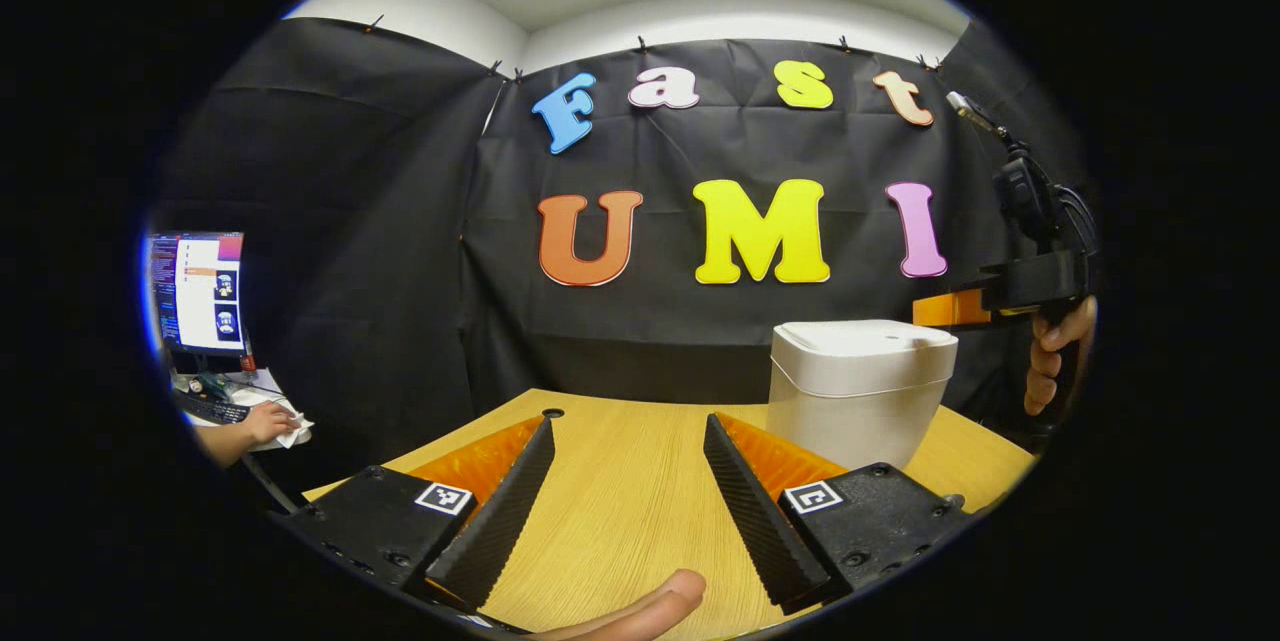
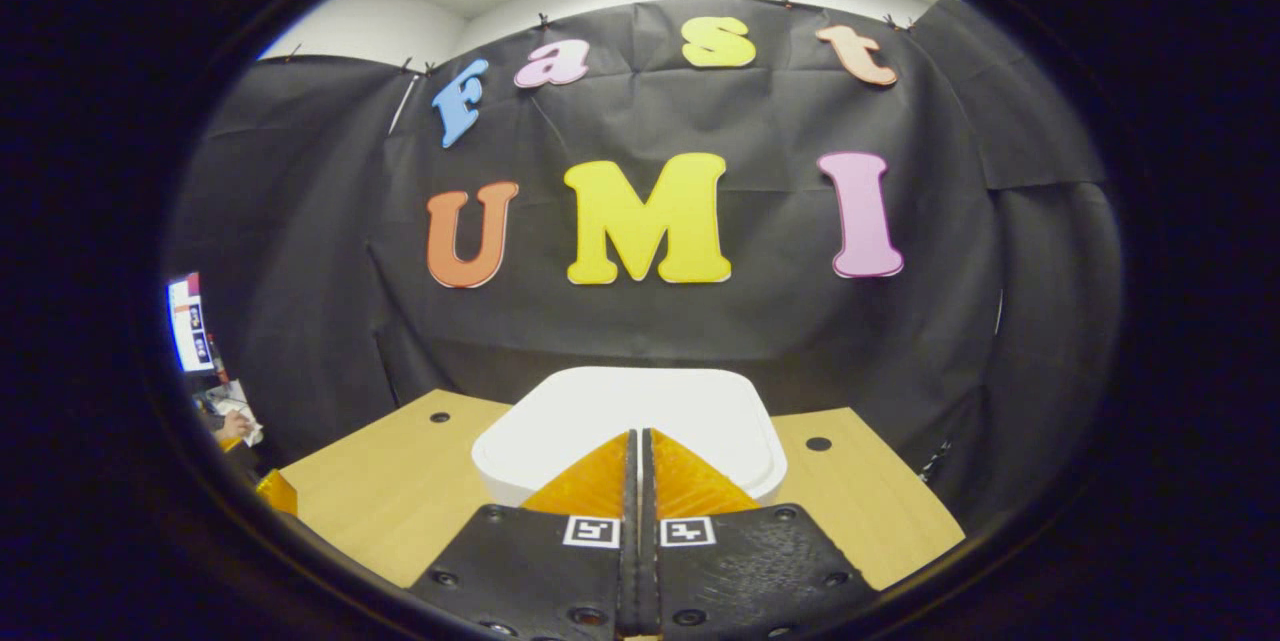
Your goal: Press the lid of the desktop garbage bin to open it, pick up the crumpled paper on the desktop and throw it into the bin, then pick up the pop can on the desktop and drop it into the bin, and finally close the garbage bin lid.
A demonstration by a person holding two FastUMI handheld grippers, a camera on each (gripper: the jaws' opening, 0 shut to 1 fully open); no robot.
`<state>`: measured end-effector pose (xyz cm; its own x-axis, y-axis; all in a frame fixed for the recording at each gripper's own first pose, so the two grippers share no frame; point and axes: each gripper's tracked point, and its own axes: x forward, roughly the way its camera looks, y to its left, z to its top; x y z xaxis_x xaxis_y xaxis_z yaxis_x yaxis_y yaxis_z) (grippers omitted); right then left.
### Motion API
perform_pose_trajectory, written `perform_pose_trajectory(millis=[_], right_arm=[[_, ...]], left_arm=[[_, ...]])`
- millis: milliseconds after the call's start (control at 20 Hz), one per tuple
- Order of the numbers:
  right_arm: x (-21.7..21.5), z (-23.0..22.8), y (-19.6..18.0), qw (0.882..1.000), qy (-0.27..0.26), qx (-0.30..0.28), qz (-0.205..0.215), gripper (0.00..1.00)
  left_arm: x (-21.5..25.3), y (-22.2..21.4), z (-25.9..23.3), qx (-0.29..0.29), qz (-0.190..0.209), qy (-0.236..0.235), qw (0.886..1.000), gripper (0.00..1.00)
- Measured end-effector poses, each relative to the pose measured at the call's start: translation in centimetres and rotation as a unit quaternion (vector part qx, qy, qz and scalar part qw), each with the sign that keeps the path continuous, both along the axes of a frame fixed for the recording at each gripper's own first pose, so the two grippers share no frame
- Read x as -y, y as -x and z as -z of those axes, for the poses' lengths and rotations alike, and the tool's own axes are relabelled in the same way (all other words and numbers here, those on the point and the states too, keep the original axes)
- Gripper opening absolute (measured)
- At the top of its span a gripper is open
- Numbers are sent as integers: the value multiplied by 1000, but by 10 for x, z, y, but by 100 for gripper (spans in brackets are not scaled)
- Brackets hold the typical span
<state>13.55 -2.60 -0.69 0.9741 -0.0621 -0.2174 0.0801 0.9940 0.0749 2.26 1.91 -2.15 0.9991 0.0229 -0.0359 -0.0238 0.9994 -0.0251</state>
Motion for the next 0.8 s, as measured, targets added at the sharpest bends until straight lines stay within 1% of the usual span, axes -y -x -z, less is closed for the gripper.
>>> perform_pose_trajectory(millis=[100,400,600,650,800], right_arm=[[-3,6,-6,1000,-4,-11,-4,0],[-7,15,-12,999,28,-32,-13,0],[-5,20,-11,998,23,-59,-17,1],[-5,20,-10,997,28,-65,-22,1],[-7,16,2,997,23,-63,-33,1]], left_arm=[[-1,-1,1,0,0,0,1000,98],[-6,-6,5,-7,-4,6,1000,97],[-1,-4,7,-14,13,12,1000,97],[0,-5,7,-16,16,14,1000,97],[8,-6,9,-19,29,23,999,97]])
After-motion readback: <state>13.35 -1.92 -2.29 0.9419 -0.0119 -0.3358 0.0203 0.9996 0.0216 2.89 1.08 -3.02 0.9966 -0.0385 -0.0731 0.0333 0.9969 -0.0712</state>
